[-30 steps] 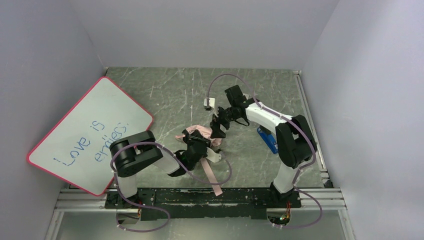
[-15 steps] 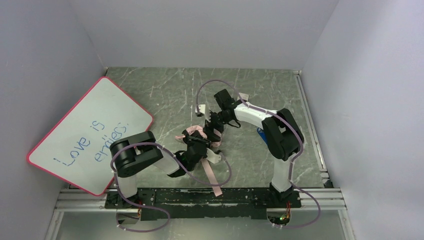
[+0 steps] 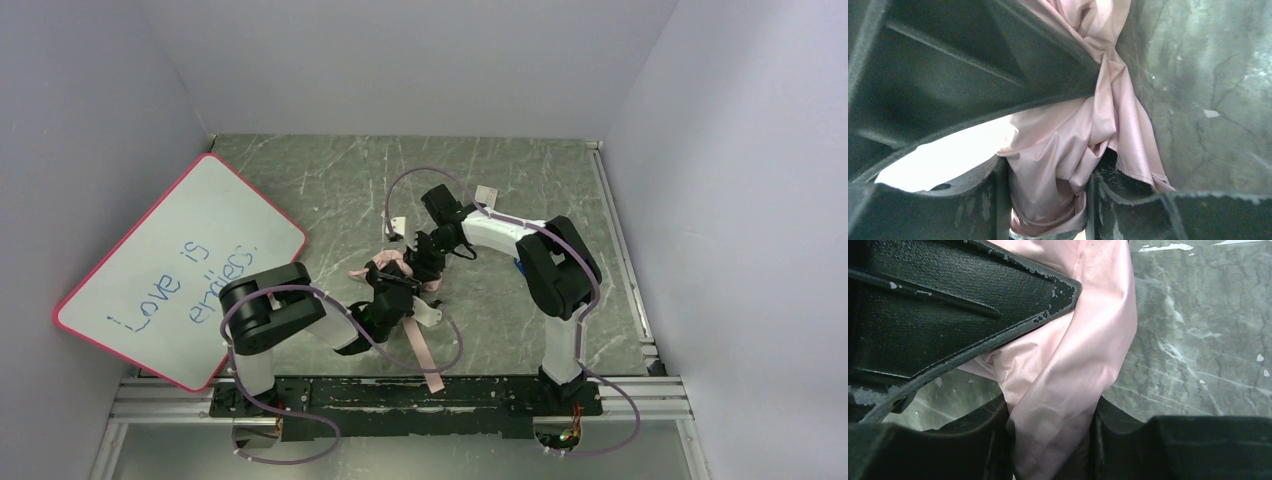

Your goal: Put away the umbrella

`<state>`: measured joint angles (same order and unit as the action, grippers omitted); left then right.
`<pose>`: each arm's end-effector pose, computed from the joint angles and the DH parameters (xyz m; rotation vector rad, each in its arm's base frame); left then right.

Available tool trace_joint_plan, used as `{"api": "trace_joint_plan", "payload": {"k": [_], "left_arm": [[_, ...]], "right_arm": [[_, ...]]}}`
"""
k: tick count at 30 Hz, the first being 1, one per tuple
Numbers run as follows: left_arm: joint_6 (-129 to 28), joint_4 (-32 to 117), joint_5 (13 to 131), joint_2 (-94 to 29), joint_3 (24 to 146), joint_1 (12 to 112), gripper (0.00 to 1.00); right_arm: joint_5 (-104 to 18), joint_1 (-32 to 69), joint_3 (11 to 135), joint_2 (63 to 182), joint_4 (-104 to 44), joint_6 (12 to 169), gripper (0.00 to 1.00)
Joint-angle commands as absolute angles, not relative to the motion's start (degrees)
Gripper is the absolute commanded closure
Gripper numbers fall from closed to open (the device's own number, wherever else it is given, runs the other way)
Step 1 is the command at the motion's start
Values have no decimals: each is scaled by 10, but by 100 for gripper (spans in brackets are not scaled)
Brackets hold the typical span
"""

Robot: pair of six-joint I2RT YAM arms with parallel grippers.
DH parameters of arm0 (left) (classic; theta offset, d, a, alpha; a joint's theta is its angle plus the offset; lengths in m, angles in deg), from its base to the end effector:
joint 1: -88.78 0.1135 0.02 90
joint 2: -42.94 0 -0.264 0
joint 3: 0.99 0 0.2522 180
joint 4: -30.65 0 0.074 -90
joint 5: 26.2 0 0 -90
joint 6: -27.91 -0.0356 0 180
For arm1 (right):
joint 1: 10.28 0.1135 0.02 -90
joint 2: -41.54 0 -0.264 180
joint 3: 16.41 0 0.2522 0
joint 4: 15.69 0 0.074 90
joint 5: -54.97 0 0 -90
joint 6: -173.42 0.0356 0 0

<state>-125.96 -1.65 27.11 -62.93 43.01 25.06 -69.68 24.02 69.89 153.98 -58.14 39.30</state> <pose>0.1520 -0.2598 0.0944 1.6267 1.2318 0.6659 0.3065 0.2336 0.1502 -1.7758 1.9322 0.7718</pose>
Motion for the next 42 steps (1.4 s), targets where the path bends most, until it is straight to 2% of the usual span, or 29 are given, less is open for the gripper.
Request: {"api": "trace_joint_plan", "payload": {"k": [1, 4, 5, 6, 7, 10, 15, 19, 23, 25, 26, 28, 30, 37, 42], "left_arm": [[-1249, 49, 311, -617, 405, 229, 71], [-1241, 60, 311, -583, 407, 229, 55], [-1236, 69, 312, -572, 411, 228, 47], [-1231, 80, 313, -557, 414, 228, 26], [-1224, 91, 315, -542, 418, 226, 16], [-1192, 150, 331, -487, 432, 221, 7], [-1083, 276, 404, -351, 449, 202, 6], [-955, 332, 467, -161, 432, 201, 6], [-867, 376, 416, -19, 421, 201, 8], [-837, 397, 374, 28, 425, 203, 12], [-822, 406, 351, 44, 432, 206, 11], [-796, 432, 327, 57, 451, 226, 8], [-771, 460, 351, 47, 474, 280, 5], [-654, 458, 577, -51, 539, 555, 3], [-624, 449, 696, -150, 592, 672, 3]], "right_arm": [[-603, 232, 682, 1578, -553, 403, 77], [-598, 232, 682, 1581, -554, 403, 83], [-597, 232, 681, 1583, -553, 403, 84], [-594, 232, 679, 1583, -550, 405, 85], [-594, 233, 677, 1582, -547, 405, 86], [-586, 232, 670, 1578, -535, 409, 86], [-566, 232, 657, 1569, -513, 411, 87], [-539, 236, 633, 1557, -483, 417, 88], [-505, 249, 599, 1539, -450, 421, 88], [-483, 260, 583, 1529, -434, 422, 88], [-470, 266, 570, 1523, -427, 422, 88], [-444, 282, 549, 1511, -410, 422, 88], [-418, 299, 527, 1499, -389, 424, 88], [-329, 371, 437, 1466, -308, 440, 89], [-262, 418, 394, 1465, -264, 444, 89]]}}
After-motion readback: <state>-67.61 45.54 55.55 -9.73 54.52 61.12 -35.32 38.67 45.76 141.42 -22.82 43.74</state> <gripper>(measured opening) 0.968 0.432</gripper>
